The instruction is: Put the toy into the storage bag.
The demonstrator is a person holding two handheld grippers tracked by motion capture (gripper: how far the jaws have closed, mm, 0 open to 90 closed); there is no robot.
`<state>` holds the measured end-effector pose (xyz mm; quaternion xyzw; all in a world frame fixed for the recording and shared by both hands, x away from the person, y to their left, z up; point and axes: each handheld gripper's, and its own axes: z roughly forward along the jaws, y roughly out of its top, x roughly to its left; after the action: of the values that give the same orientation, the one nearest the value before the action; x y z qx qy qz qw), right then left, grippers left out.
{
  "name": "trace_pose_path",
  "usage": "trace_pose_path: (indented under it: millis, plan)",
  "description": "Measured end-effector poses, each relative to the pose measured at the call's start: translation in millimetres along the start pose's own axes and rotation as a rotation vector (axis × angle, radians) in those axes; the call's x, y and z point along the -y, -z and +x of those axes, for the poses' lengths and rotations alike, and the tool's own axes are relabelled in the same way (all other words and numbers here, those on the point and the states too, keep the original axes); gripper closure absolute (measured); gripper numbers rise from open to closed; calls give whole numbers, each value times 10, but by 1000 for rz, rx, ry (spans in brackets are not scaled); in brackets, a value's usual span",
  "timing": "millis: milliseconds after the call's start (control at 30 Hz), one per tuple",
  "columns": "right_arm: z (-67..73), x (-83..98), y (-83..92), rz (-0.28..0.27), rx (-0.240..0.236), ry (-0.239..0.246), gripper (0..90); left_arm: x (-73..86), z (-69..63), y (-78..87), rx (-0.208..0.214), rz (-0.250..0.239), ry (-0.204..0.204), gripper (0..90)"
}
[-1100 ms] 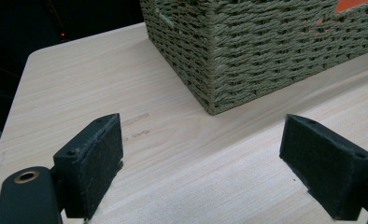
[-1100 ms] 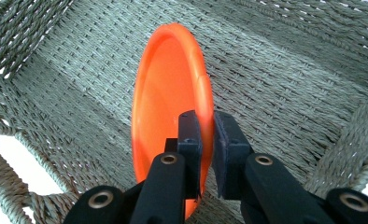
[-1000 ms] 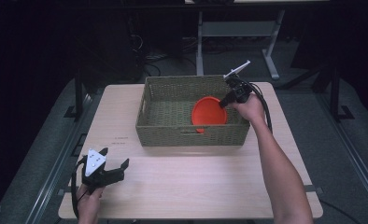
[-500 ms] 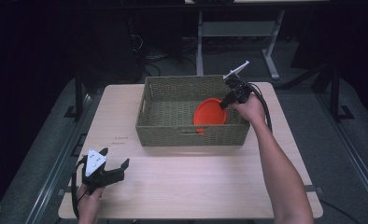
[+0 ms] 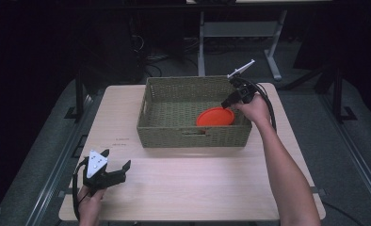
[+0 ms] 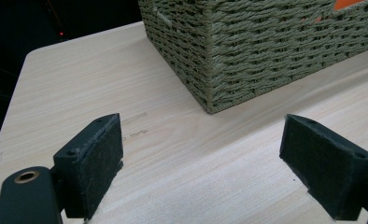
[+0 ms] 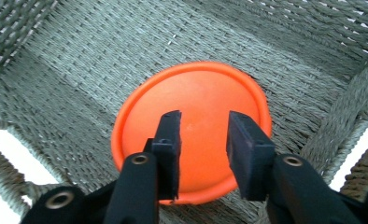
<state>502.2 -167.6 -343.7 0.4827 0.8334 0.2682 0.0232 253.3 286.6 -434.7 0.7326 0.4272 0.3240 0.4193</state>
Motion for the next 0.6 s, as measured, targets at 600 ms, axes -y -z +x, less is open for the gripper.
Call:
trace_pose_path:
  millis: [600]
  plan:
    - [-12, 144, 153, -84, -95, -12, 352, -3, -17, -4, 6, 4, -4, 128]
